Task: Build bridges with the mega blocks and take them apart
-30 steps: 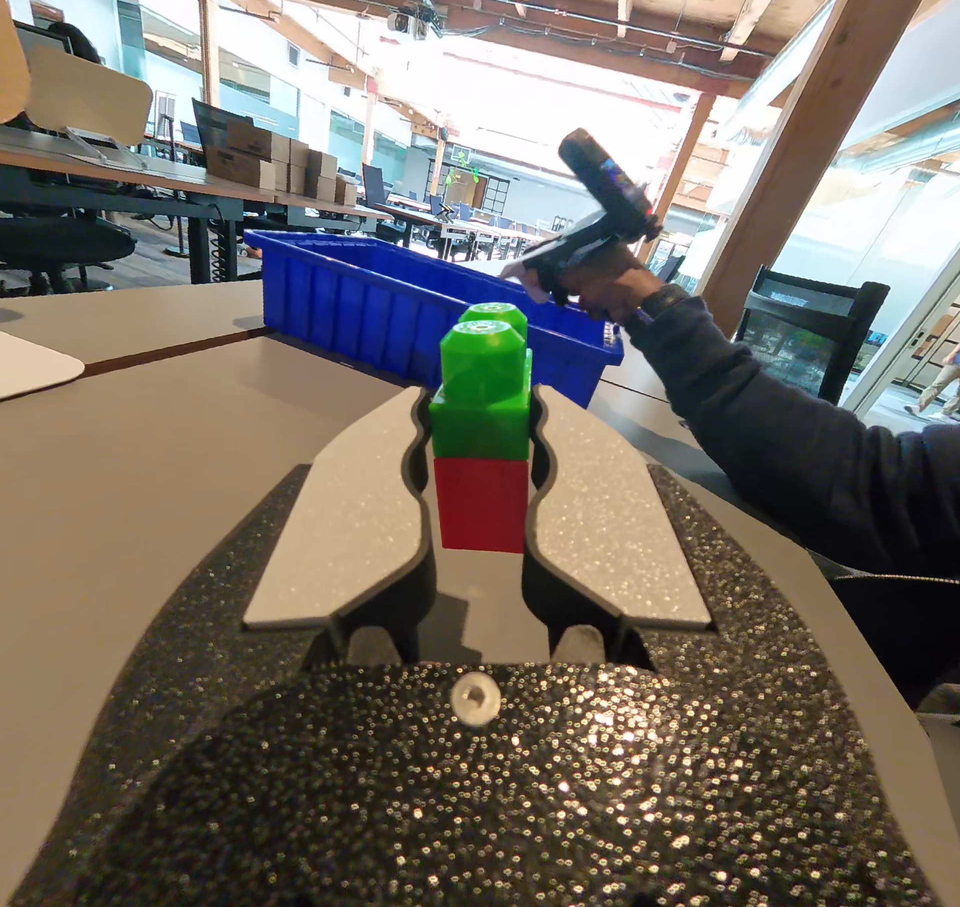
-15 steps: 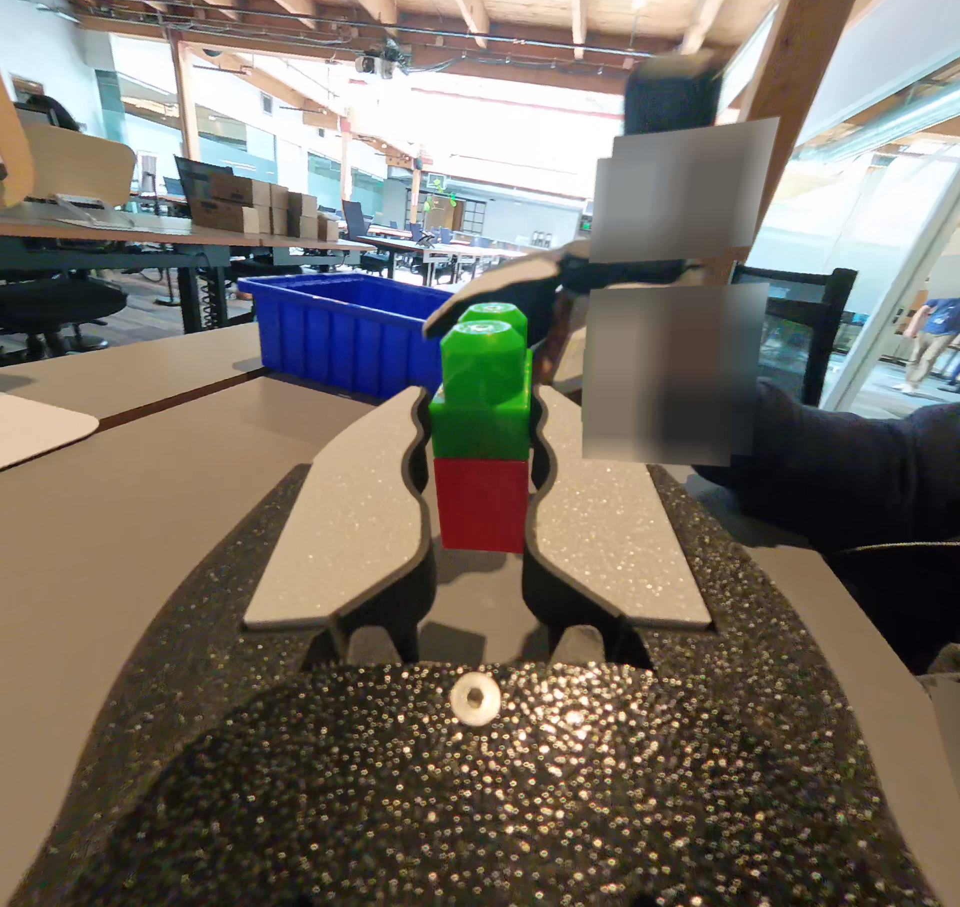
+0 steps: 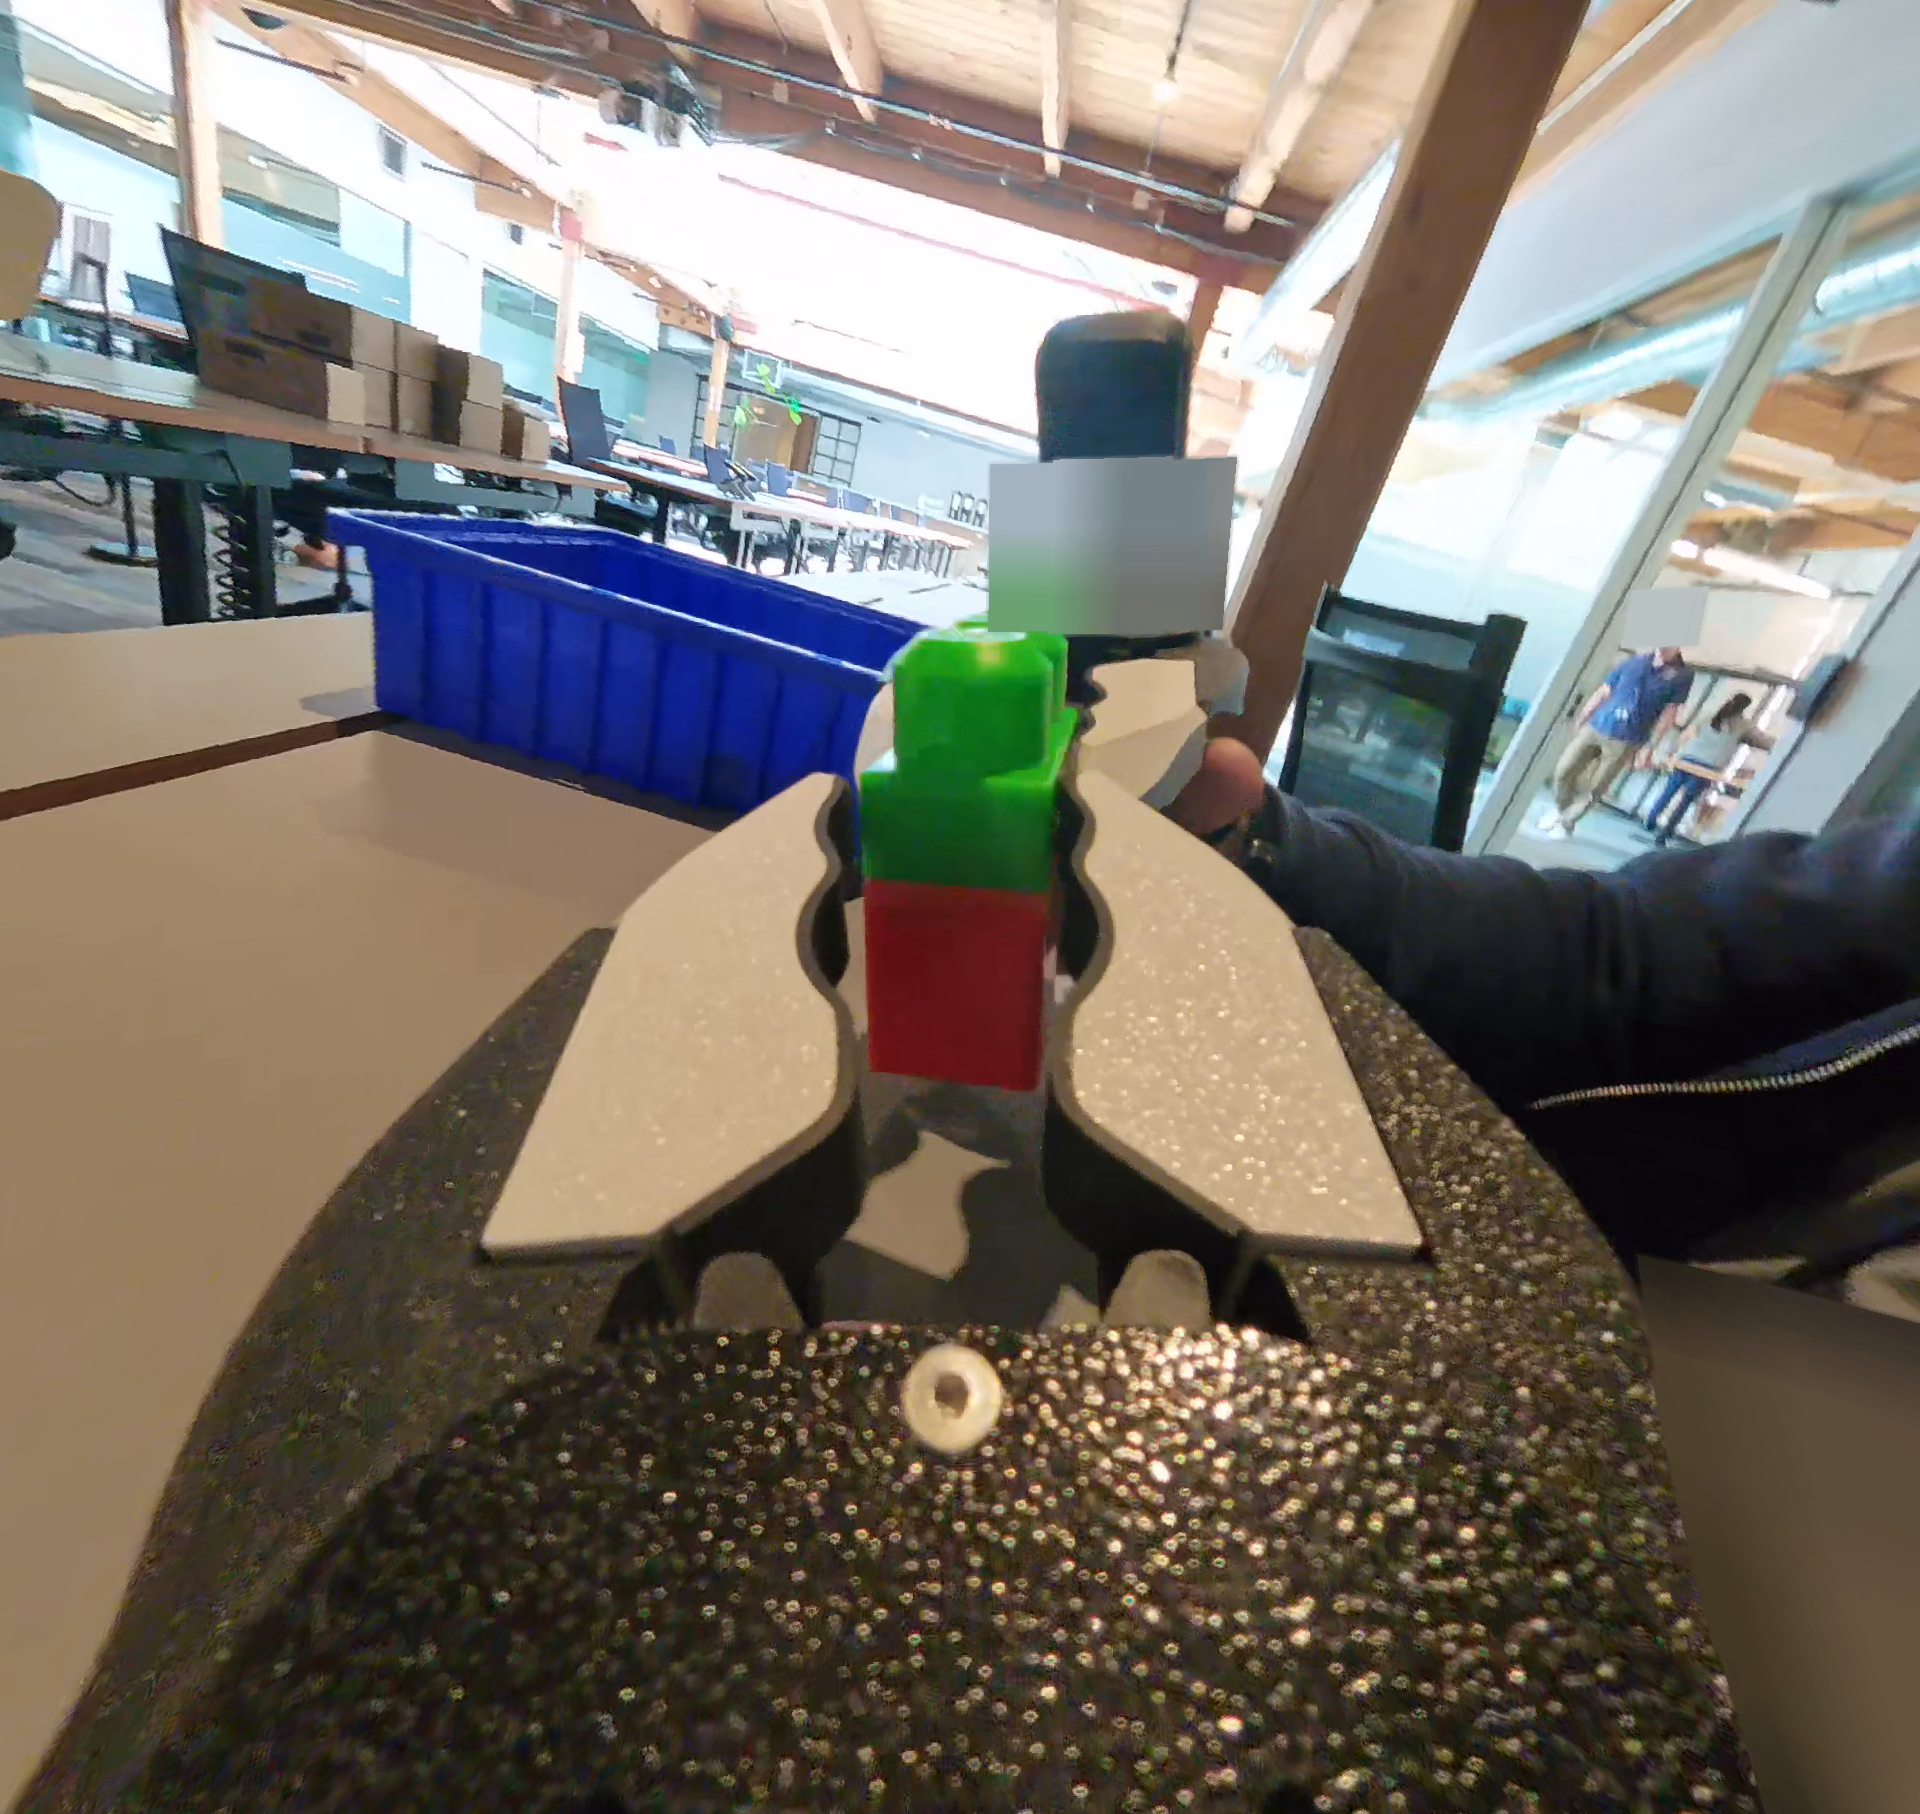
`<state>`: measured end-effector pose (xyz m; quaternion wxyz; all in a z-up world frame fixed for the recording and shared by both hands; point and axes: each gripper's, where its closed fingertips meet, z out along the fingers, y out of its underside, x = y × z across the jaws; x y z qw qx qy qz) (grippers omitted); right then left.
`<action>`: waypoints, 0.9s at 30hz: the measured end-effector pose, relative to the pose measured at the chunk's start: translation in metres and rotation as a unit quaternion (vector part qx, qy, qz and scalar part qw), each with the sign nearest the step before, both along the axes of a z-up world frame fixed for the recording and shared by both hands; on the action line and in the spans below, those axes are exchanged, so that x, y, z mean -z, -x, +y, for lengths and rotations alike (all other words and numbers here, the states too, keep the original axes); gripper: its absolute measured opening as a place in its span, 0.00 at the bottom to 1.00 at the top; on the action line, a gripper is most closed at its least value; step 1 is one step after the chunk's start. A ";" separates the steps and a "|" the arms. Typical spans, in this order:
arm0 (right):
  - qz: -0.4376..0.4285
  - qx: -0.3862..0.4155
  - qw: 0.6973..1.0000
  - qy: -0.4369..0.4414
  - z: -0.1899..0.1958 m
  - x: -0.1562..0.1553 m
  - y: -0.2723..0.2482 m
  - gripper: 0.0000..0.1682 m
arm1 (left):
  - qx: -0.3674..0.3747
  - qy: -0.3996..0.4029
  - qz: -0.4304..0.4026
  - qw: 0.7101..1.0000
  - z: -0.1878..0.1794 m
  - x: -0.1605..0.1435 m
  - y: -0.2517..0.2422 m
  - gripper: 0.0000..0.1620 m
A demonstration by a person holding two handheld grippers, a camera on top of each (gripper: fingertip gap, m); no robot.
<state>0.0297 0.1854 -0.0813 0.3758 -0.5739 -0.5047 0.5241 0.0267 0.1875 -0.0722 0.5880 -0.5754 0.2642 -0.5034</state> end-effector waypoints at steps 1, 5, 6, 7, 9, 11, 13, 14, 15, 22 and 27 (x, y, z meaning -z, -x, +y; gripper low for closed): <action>0.011 0.006 1.000 0.002 0.003 -0.004 -0.002 0.22 | -0.007 0.004 -0.013 1.000 0.002 -0.002 0.004 0.24; 0.065 0.013 0.998 0.017 0.008 -0.022 -0.010 0.22 | 0.013 0.033 -0.049 0.998 0.003 -0.006 0.011 0.30; 0.069 0.017 0.997 0.014 0.009 -0.023 -0.010 0.22 | 0.029 0.039 -0.043 0.998 0.000 -0.004 0.007 0.32; 0.069 0.022 0.997 0.009 0.010 -0.023 -0.010 0.22 | 0.043 0.043 -0.036 0.997 -0.003 -0.001 0.003 0.34; 0.067 0.025 0.997 0.004 0.009 -0.021 -0.007 0.22 | 0.061 0.040 -0.027 0.997 -0.008 0.002 -0.005 0.34; 0.064 0.019 0.998 0.004 0.006 -0.018 -0.004 0.22 | 0.062 0.038 -0.011 0.997 -0.009 0.006 -0.011 0.33; 0.066 0.011 0.998 0.006 0.001 -0.018 -0.002 0.22 | 0.045 0.028 -0.003 0.999 -0.007 0.007 -0.011 0.25; 0.068 0.009 0.998 0.008 0.000 -0.019 -0.001 0.22 | 0.039 0.021 0.000 0.999 -0.007 0.007 -0.009 0.23; 0.069 0.007 0.998 0.010 -0.001 -0.019 0.000 0.22 | 0.038 0.010 0.007 0.999 -0.008 0.007 -0.009 0.22; 0.069 0.004 0.996 0.056 0.004 -0.018 -0.003 0.22 | -0.087 -0.094 0.173 0.977 0.007 0.016 -0.003 0.22; 0.103 0.028 0.991 0.080 0.017 -0.033 -0.013 0.22 | -0.148 -0.129 0.241 0.950 0.016 0.025 0.002 0.22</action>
